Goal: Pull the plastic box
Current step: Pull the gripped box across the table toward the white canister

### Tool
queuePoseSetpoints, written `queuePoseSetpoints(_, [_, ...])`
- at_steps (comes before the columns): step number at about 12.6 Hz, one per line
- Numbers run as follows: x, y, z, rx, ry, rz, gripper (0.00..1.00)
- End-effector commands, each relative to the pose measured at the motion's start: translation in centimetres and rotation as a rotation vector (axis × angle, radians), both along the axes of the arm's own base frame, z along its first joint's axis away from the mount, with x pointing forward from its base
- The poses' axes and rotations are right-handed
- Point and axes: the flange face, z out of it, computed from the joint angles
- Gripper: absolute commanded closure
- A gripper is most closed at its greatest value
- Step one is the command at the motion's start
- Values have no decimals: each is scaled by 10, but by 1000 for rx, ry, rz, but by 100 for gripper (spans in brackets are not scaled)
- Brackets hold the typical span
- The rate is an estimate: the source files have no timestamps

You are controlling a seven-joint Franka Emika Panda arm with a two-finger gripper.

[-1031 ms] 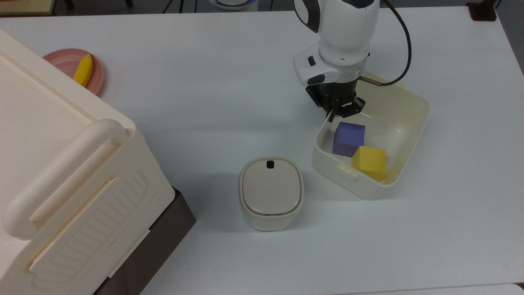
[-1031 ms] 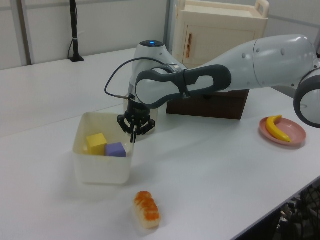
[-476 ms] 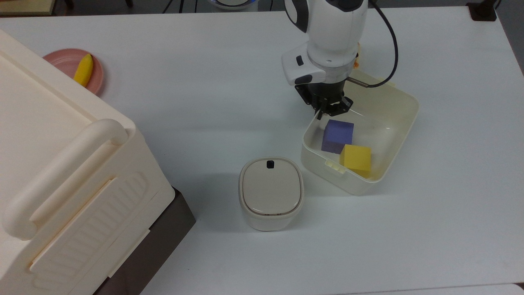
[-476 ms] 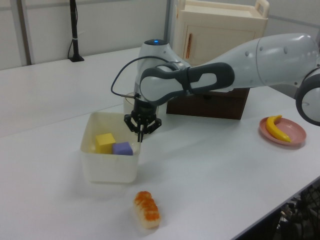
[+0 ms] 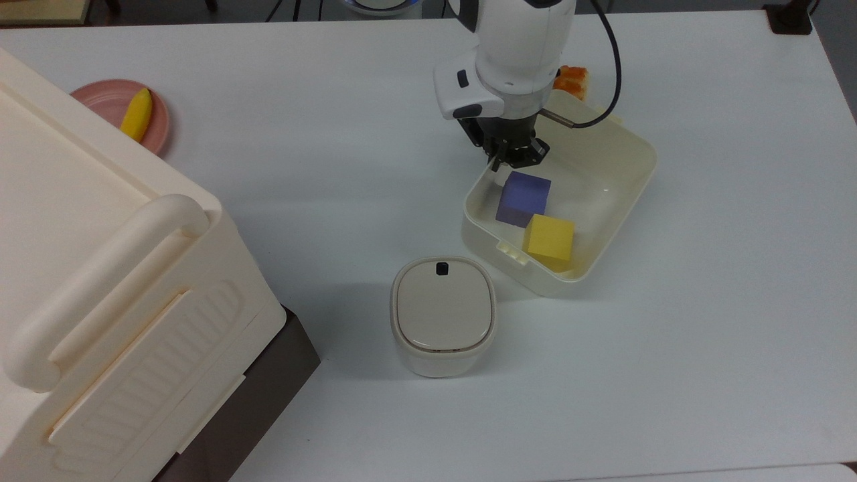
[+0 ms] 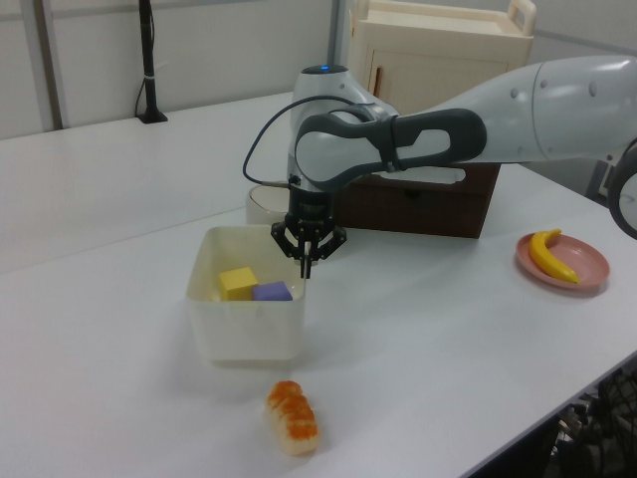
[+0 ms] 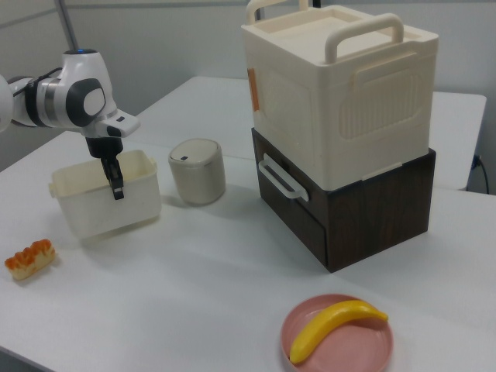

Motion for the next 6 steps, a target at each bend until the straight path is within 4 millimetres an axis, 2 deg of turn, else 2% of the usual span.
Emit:
queuePoseSetpoints(1, [-26,-16,9,-13,24,7,100])
queuePoseSetpoints(5, [-31,-20,5,-30,31,10,100])
queuePoseSetpoints(6, [-31,-21,4,-31,32,9,89])
